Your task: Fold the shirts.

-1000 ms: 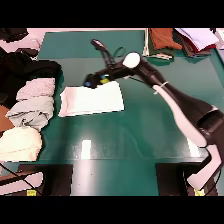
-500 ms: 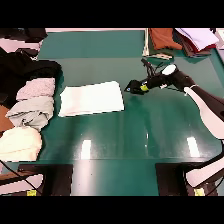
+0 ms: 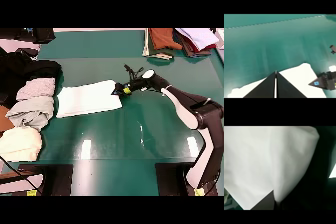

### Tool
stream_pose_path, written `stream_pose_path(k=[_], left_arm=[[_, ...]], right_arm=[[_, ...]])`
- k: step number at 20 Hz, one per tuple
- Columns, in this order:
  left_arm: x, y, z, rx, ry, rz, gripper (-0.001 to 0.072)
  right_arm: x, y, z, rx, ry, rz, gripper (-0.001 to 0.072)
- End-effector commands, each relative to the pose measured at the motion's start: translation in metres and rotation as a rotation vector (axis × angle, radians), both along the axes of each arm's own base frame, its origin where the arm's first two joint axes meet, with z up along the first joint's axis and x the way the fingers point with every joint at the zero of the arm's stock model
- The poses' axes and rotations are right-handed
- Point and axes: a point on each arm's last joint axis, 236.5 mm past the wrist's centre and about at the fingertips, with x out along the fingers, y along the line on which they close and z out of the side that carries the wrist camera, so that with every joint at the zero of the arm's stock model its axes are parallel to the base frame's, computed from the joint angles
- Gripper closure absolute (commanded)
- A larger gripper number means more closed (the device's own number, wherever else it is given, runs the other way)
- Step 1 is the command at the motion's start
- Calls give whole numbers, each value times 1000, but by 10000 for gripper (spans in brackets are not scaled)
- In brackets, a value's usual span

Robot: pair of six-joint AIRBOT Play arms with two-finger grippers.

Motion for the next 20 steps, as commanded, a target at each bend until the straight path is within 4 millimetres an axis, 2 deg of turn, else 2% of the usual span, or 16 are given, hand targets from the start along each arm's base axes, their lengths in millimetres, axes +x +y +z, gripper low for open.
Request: stream_pose_path(k=[1, 3, 4, 6, 7, 10, 14, 17, 20], left_arm=[[-3, -14, 3, -43, 0, -44, 686], [-6, -17, 2, -49, 9, -55, 686], [-8, -21, 0, -38, 17, -66, 686], [-16, -42, -1, -14, 12, -127, 686], [-20, -56, 0, -10, 1, -160, 686], [-32, -93, 5, -8, -30, -241, 685], [-50, -126, 5, -8, -26, -318, 685], [-57, -139, 6, -28, -19, -334, 685], [-57, -143, 9, -67, -14, -320, 686]], right_arm=[[20, 25, 22, 33, -94, 9, 699], [34, 6, 43, -11, -177, 16, 699], [40, -13, 54, -55, -220, 18, 699], [46, -60, 67, -161, -265, -8, 699], [48, -91, 75, -213, -271, -47, 699], [44, -188, 98, -320, -283, -200, 699], [18, -343, 121, -431, -265, -489, 699], [-14, -465, 136, -484, -264, -794, 699], [-65, -565, 144, -538, -249, -1065, 699]])
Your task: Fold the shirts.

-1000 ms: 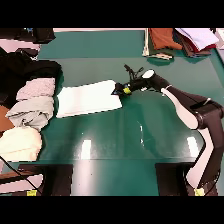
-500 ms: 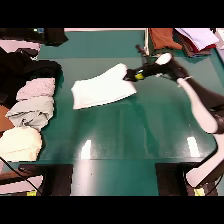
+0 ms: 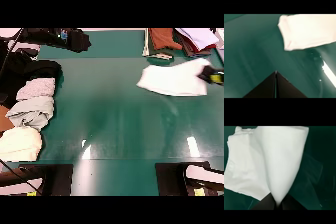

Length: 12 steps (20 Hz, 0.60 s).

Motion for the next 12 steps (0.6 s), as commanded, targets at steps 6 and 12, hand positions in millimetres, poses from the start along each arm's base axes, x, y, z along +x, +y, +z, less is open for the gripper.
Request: stream_pose_path(k=[6, 12], left_arm=[[-3, -8, 2, -35, 18, 4, 685], [-3, -8, 0, -26, 19, 2, 685]], right_arm=[[-121, -133, -32, 36, 68, -422, 699], [-151, -90, -62, -27, 193, -382, 698]])
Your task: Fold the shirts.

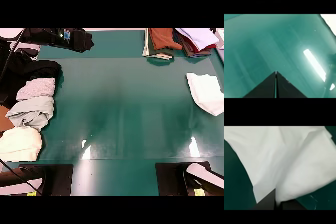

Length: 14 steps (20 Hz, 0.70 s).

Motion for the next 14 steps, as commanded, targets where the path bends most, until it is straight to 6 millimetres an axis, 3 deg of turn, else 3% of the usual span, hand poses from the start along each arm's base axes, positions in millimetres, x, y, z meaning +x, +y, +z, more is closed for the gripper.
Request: stream_pose_path(k=[1, 2, 3, 4, 5, 8, 10, 12, 14], left_arm=[[0, 1, -1, 7, 1, 0, 685], [0, 1, -1, 10, -2, -2, 685], [0, 1, -1, 13, -4, -3, 685], [0, 1, -1, 12, -4, -3, 684], [0, 1, -1, 13, -4, -3, 685], [1, 1, -1, 12, -4, -3, 684], [1, 1, -2, 12, -4, -3, 684], [0, 1, -2, 11, -2, -3, 684], [2, 0, 0, 6, -11, 0, 684]], right_arm=[[-23, 13, -15, -32, 82, 2, 697], [-29, 15, -15, -30, 101, 6, 681], [-35, 16, -16, -39, 126, 18, 547], [-41, 14, -16, -57, 154, 27, 362], [-50, 10, -14, -88, 191, 39, 257], [-73, -21, 24, -266, 294, 53, 252], [-57, -25, 66, -322, 197, 38, 253], [-25, -3, 100, -310, 52, 70, 253], [6, 40, 118, -257, -59, 161, 254]])
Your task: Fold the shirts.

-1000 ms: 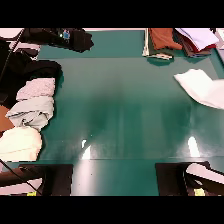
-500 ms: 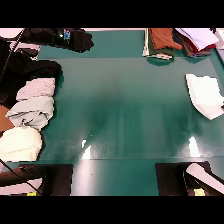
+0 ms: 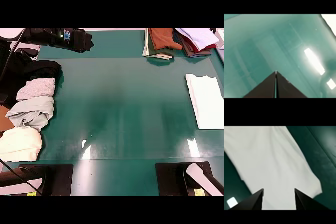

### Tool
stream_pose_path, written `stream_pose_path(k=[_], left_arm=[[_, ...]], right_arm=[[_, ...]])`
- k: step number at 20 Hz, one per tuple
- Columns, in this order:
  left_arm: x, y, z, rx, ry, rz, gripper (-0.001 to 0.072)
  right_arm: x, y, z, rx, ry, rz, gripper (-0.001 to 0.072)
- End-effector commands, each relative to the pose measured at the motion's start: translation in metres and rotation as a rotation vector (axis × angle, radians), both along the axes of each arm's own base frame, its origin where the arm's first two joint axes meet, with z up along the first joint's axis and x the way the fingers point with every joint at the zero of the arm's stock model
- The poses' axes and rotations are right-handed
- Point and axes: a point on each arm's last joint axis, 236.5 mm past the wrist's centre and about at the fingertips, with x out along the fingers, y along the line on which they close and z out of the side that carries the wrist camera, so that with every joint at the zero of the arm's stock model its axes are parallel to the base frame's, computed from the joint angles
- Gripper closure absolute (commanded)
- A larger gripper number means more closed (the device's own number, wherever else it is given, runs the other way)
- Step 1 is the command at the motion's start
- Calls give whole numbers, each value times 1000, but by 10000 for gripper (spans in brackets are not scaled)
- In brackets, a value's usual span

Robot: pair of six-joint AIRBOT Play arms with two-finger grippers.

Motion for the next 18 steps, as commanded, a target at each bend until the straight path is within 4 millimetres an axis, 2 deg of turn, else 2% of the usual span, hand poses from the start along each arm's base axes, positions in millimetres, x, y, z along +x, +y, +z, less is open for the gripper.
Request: stream_pose_path(k=[1, 5, 8, 9, 10, 11, 14, 18], left_arm=[[3, 0, 3, -5, -15, 7, 684], [4, 0, 4, -11, -20, 8, 684], [9, -1, 11, -30, -48, 19, 684], [10, -1, 14, -36, -58, 22, 684], [12, -1, 16, -43, -69, 26, 684], [13, -1, 18, -49, -76, 29, 684], [17, -1, 25, -66, -102, 38, 684], [18, -1, 26, -69, -108, 41, 684]], right_arm=[[43, 67, 39, 73, -144, 162, 254], [74, 182, 42, 125, -145, 477, 263], [79, 254, 43, 131, -142, 673, 266], [78, 274, 44, 133, -144, 729, 316], [75, 291, 45, 136, -143, 776, 489], [72, 307, 45, 139, -140, 820, 705], [65, 334, 45, 140, -136, 901, 697], [63, 339, 44, 142, -132, 917, 696]])
